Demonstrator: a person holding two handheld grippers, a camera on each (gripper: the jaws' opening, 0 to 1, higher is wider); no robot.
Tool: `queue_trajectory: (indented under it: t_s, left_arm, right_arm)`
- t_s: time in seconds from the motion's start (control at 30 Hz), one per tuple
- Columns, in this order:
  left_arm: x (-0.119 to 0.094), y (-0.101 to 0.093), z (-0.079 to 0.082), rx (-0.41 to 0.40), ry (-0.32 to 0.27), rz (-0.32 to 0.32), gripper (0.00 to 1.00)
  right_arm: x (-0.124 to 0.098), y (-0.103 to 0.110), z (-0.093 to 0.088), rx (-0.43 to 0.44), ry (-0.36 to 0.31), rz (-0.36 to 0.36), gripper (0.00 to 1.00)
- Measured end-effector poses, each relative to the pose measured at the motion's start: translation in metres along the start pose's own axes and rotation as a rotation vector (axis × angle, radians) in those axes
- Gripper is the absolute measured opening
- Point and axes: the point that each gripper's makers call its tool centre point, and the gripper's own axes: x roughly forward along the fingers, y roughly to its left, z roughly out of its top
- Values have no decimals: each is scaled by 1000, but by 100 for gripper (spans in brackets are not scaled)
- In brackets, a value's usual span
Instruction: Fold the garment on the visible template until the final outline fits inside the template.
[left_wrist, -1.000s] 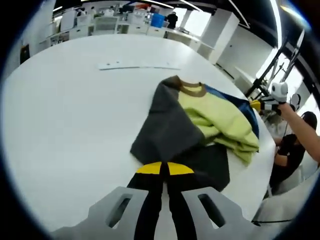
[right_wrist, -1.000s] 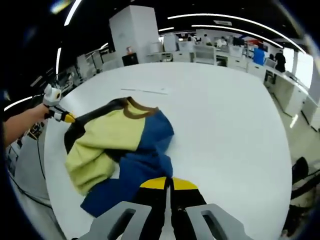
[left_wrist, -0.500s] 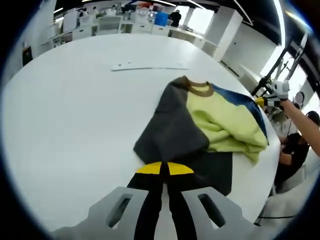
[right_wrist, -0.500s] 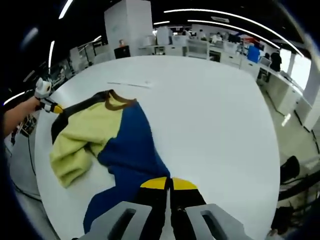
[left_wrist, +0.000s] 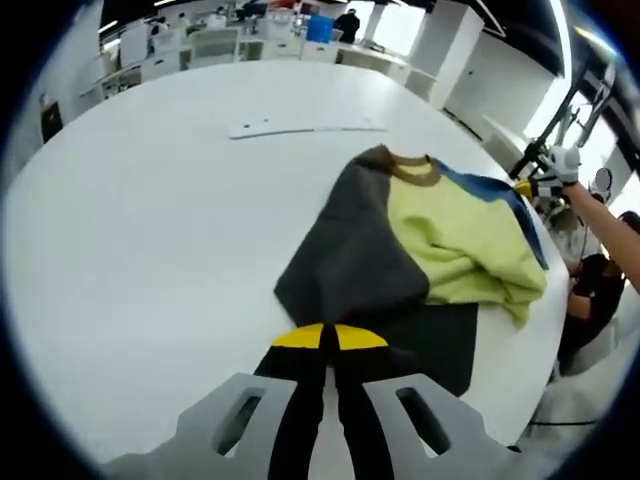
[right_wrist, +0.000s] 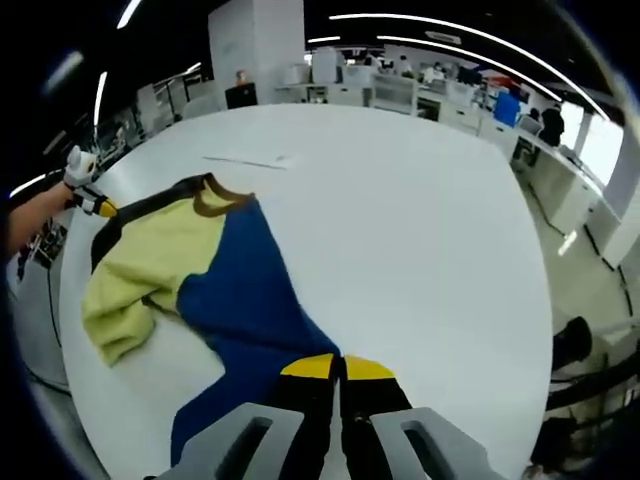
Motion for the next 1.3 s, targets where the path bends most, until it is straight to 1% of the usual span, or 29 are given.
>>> queue_trajectory:
  t_s: [0.3, 0.47, 0.6, 0.77, 0.87, 1.03, 1.1, 1.2, 1.3]
  left_arm:
    - [-3, 18, -9, -21, 17, 19, 0]
    - [-5, 21, -9, -13, 21, 29, 0]
    - [-5, 23, -8, -10, 23, 32, 0]
    - [-3, 25, -9, 3, 36, 38, 0]
    - [-3, 26, -7, 15, 37, 46, 0]
    - [-4, 30, 5, 42, 9, 78, 0]
    - [-3, 30, 7, 50, 7, 84, 0]
    - [-2, 31, 8, 77, 17, 99, 0]
    - [-1, 30, 6, 71, 30, 102, 0]
  right_arm:
    - [6, -12, 3, -13, 22, -21, 0]
    - [9, -17, 7, -34, 29, -35, 0]
    - [13, -21, 8, -35, 36, -42, 0]
    - [16, -22, 7, -45, 48, -44, 0]
    - [15, -18, 6, -48, 48, -47, 0]
    - [12, -13, 8, -55, 41, -54, 0]
    - [12, -13, 8, -58, 41, -57, 0]
    - [11, -12, 7, -59, 45, -59, 0]
    - [9, -9, 7, -64, 40, -61, 0]
